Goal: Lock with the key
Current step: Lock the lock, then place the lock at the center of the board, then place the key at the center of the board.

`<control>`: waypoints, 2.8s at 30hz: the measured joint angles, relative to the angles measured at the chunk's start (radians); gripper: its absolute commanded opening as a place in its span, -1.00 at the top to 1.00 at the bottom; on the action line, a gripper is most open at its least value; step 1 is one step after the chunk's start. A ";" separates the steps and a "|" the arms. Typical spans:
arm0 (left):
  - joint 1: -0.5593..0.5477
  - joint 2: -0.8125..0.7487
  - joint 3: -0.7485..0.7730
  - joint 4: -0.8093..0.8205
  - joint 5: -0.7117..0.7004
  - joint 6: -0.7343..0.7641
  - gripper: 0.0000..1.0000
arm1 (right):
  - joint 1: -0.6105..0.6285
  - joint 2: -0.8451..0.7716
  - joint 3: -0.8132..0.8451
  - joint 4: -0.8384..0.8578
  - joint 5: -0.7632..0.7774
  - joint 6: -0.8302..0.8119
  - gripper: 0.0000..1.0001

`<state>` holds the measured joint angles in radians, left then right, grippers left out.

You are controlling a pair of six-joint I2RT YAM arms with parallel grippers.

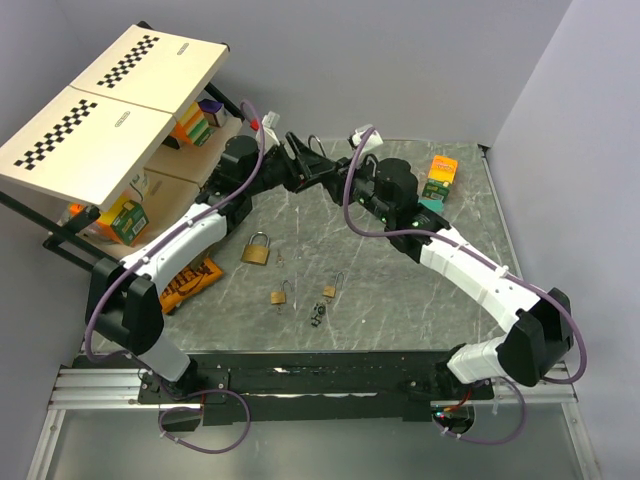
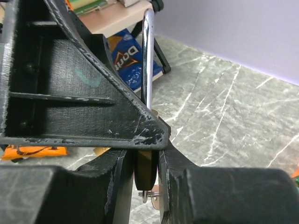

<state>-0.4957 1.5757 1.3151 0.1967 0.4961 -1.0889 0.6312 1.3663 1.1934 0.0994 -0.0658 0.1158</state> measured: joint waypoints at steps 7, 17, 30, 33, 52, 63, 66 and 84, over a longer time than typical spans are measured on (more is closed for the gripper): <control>0.003 0.008 0.002 0.001 -0.021 -0.014 0.98 | 0.004 0.024 0.032 -0.026 0.023 0.022 0.09; 0.051 0.008 0.003 -0.068 0.026 -0.013 0.98 | -0.012 -0.045 0.006 -0.063 -0.075 -0.013 -0.31; 0.070 0.005 -0.027 -0.085 0.057 -0.032 0.98 | -0.056 -0.148 -0.042 -0.171 -0.212 -0.071 -0.06; 0.069 0.005 -0.027 -0.084 0.057 -0.035 0.98 | -0.056 -0.125 -0.042 -0.175 -0.217 -0.073 0.03; 0.050 0.006 -0.027 -0.085 0.039 -0.049 0.98 | -0.061 -0.015 0.016 -0.216 -0.235 -0.085 0.75; 0.050 0.032 0.020 -0.124 0.006 -0.045 0.98 | -0.065 -0.016 0.016 -0.218 -0.207 -0.089 1.00; 0.050 0.045 0.047 -0.145 0.002 -0.041 0.98 | -0.065 -0.016 0.016 -0.211 -0.198 -0.089 1.00; 0.092 0.092 0.167 -0.212 -0.166 0.076 0.98 | -0.052 -0.094 -0.092 -0.268 -0.239 -0.021 1.00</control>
<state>-0.4038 1.6672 1.4822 -0.0158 0.3298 -1.0134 0.5793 1.2720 1.1015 -0.1688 -0.3050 0.0952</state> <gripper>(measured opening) 0.625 0.008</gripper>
